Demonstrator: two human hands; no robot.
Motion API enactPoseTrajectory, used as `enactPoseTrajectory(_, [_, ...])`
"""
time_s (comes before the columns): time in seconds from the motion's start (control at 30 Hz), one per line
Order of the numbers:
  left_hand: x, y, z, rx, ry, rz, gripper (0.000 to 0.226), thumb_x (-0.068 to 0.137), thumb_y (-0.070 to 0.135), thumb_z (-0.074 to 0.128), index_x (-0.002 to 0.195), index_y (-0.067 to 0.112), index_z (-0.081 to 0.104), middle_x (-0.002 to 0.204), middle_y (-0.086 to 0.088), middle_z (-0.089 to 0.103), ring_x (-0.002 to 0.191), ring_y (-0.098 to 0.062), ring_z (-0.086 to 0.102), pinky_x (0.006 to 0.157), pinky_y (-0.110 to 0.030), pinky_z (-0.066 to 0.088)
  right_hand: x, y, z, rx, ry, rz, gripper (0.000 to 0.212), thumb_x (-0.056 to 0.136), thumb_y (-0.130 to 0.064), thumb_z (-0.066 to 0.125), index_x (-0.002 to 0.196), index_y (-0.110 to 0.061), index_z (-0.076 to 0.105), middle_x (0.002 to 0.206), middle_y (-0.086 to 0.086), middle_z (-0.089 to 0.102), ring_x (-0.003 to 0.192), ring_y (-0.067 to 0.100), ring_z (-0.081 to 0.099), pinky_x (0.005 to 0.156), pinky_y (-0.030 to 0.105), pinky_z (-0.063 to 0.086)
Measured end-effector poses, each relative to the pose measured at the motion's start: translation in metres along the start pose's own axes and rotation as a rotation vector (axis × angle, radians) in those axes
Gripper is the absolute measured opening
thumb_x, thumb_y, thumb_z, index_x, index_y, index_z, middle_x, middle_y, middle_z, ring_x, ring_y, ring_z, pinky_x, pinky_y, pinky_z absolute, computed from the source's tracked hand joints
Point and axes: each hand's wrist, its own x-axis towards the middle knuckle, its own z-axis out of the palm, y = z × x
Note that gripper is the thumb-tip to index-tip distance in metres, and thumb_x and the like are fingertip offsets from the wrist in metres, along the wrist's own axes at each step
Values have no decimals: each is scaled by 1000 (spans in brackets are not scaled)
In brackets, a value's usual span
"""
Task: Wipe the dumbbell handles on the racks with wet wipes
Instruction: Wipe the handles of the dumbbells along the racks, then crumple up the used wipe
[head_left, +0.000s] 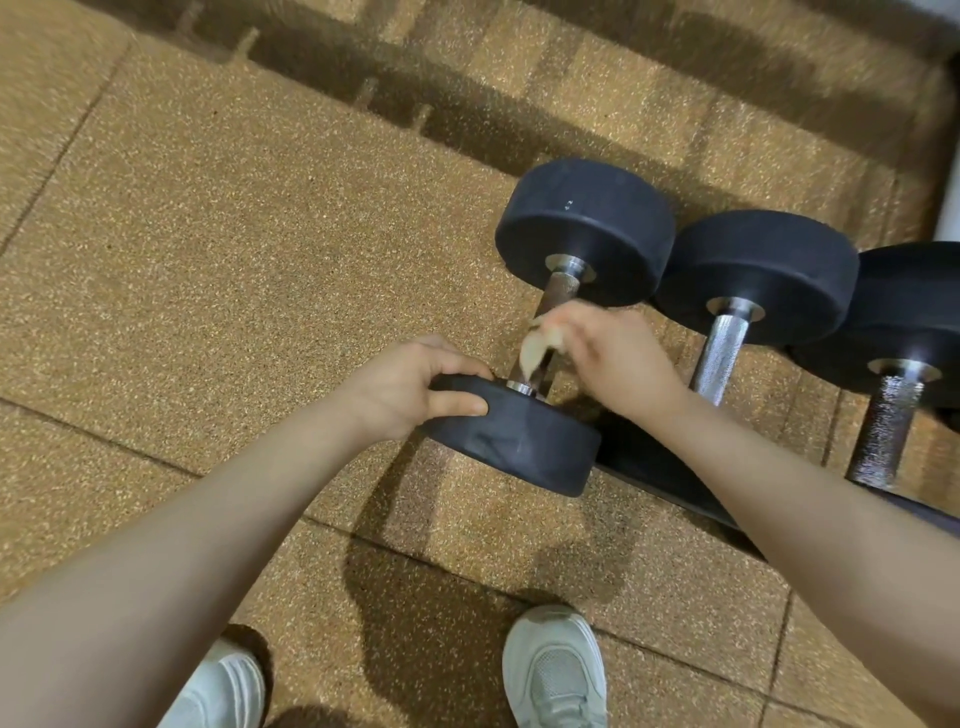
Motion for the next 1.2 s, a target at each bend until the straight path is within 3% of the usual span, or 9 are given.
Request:
enactPoseTrajectory(0.07, [0,0,0,-10,7,-9,34,79,20,69,112,20,65,106,3,52,106,-15,51,98,-24,36,0,7,-3,186,368,367,24,92,-4,42,100,-8,64,86,2,60,78,17,53,67,25,38])
enactPoseTrajectory(0.13, [-1,0,1,-17,8,-13,33,79,21,69,111,21,65,105,5,52,106,-15,51,98,-27,38,9,15,7,385,478,683,23,94,-7,41,93,-8,63,84,3,55,79,16,50,66,22,35])
enactPoseTrajectory(0.23, [-2,1,1,-10,13,-10,31,80,22,68,111,22,65,106,4,53,105,-15,51,97,-30,39,30,11,25,744,401,914,26,93,-7,41,73,-14,55,77,5,52,66,16,48,65,31,42])
enactPoseTrajectory(0.37, [-1,1,0,43,2,4,32,81,24,67,112,23,64,107,0,53,106,-19,50,98,-32,39,23,-1,34,1023,151,1134,12,92,0,45,87,-8,53,76,8,55,60,14,55,69,31,57])
enactPoseTrajectory(0.47, [2,6,-7,133,-76,-14,36,81,26,68,116,19,63,109,-3,53,109,-22,50,99,-30,37,2,-11,21,847,-109,1127,16,89,-2,52,75,-7,54,69,9,55,49,13,54,46,24,47])
enactPoseTrajectory(0.63, [-19,62,-31,352,-122,-41,36,88,30,60,123,19,57,123,2,59,113,-19,54,97,-36,43,-17,-59,-43,982,53,1028,4,93,-7,52,94,-8,55,94,13,60,87,24,61,70,26,50])
enactPoseTrajectory(0.83, [-117,184,-73,-101,-27,-71,46,87,39,57,130,29,45,115,5,52,109,-18,53,97,-40,44,-80,-158,-147,1141,-59,1006,11,93,-3,50,98,-11,57,99,10,62,93,22,60,81,29,48])
enactPoseTrajectory(1.0, [-219,270,-111,178,-68,112,75,72,70,42,132,26,48,133,-8,49,124,-26,44,104,-46,36,-153,-257,-254,1472,-37,868,14,92,0,49,103,-8,54,94,11,62,79,20,62,72,28,51])
enactPoseTrajectory(1.2, [-321,396,-152,-11,-179,154,24,83,14,65,106,17,59,93,3,59,80,-11,55,74,-25,47,-238,-365,-364,1495,90,798,23,88,6,52,107,-5,54,88,11,58,74,19,57,65,25,49])
